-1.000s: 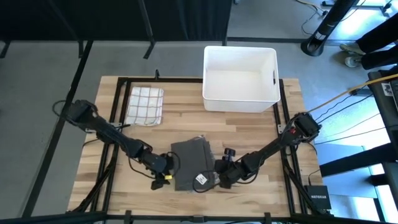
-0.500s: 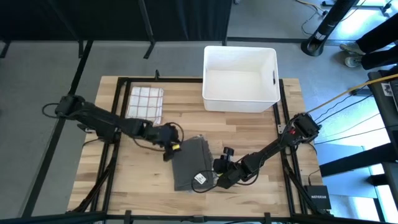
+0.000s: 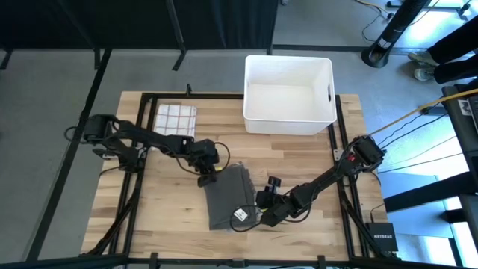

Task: Fold towel
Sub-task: Adjust the stacked towels

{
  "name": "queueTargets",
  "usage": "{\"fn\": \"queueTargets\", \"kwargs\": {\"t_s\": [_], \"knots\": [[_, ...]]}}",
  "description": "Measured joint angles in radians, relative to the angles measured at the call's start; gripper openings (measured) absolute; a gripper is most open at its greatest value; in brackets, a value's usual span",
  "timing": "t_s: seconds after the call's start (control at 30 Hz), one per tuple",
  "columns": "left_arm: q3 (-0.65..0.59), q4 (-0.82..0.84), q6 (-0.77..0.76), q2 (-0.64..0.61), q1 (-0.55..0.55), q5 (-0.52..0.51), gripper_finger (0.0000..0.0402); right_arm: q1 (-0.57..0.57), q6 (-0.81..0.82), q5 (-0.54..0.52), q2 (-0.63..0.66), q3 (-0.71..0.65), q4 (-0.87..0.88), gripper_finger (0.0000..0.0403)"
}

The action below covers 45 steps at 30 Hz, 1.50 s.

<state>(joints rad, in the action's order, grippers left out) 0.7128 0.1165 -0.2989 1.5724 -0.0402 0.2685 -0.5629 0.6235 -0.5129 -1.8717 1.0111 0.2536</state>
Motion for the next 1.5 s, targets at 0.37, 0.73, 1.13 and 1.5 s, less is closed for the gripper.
{"fn": "queueTargets", "kwargs": {"t_s": [0.37,0.73,1.13,1.5], "knots": [[0.000,-0.007,0.010,-0.024,-0.005,0.029,0.0117,0.000,0.000,0.000,0.000,0.000,-0.002,0.0172],[0.000,-0.002,-0.129,-0.028,0.015,-0.030,0.0015,0.000,0.023,0.030,-0.040,0.003,-0.020,0.0172],[0.000,0.010,-0.249,-0.120,0.033,-0.211,0.0011,0.000,0.038,0.054,-0.042,0.003,-0.023,0.0172],[0.000,0.031,-0.192,-0.225,0.100,-0.297,0.0012,0.001,0.053,0.093,-0.022,0.003,0.008,0.0172]]}}
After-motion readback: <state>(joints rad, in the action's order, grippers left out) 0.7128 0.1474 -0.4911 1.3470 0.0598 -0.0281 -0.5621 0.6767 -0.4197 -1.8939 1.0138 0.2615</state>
